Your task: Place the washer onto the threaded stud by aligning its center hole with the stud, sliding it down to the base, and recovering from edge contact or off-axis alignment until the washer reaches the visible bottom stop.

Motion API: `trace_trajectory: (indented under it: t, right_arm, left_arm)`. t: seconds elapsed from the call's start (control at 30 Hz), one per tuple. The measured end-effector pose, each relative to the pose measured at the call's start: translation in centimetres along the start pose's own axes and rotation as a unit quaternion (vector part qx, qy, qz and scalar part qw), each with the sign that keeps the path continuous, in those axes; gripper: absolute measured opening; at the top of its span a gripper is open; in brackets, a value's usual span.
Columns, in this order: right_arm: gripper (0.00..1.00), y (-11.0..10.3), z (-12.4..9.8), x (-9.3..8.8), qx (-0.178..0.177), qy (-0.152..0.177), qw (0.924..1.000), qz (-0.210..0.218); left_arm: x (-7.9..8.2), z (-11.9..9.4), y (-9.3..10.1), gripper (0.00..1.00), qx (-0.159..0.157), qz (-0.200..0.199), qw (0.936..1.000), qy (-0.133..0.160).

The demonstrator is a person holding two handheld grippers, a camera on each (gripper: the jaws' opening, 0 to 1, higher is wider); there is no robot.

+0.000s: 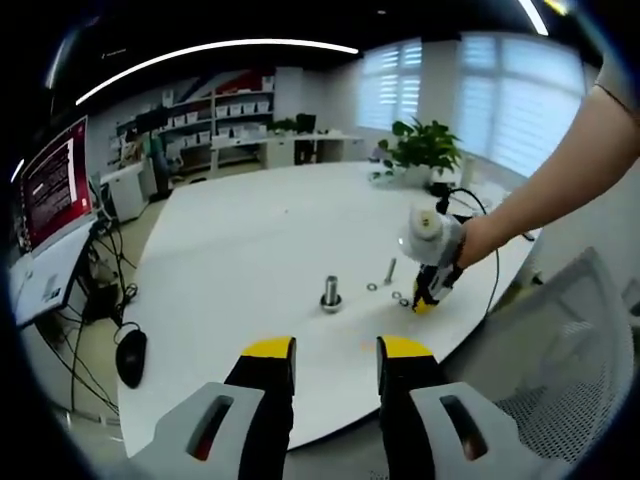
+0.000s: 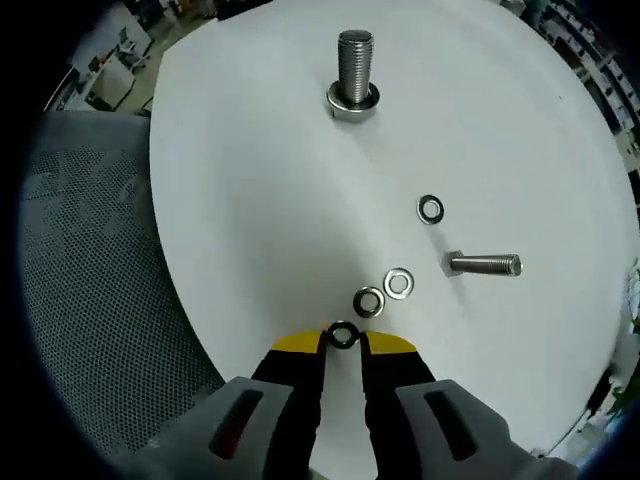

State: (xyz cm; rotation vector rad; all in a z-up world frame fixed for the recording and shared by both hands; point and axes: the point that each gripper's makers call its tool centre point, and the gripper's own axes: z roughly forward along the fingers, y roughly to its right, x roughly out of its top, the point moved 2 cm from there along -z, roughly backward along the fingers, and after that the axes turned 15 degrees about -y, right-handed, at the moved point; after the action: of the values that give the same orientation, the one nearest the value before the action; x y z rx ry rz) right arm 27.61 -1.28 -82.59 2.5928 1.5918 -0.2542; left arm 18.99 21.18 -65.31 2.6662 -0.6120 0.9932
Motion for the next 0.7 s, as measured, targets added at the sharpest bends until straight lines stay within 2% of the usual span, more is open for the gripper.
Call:
trace_trajectory:
  t: [0.07, 0.2, 0.27, 0.47, 0.7]
  right_arm:
    - [0.16, -0.06, -0.02, -0.16, -0.003, 0.001, 1.0, 0.0]
    - [0.14, -0.02, -0.1, -0.51, -0.008, 0.04, 0.9991, 0.013]
    - [0.14, 0.02, -0.09, -0.57, -0.008, 0.049, 0.9987, 0.013]
    - [0.13, -0.01, -0.09, -0.2, -0.02, 0.037, 0.999, 0.011]
    - [0.12, 0.17, -0.18, -0.63, -0.024, 0.047, 0.9985, 0.01]
  left_arm:
    - [0.03, -0.04, -0.06, 0.3, 0.002, 0.0, 1.0, 0.001]
    - [0.0, -0.01, -0.09, 0.3, 0.002, 0.0, 1.0, 0.0]
    - [0.0, 0.0, -0.08, 0.3, 0.002, 0.0, 1.0, -0.001]
    - [-0.07, 0.07, -0.14, 0.29, 0.003, 0.0, 1.0, -0.004]
    - [-0.11, 0.08, -0.18, 0.29, 0.005, 0.0, 1.0, -0.005]
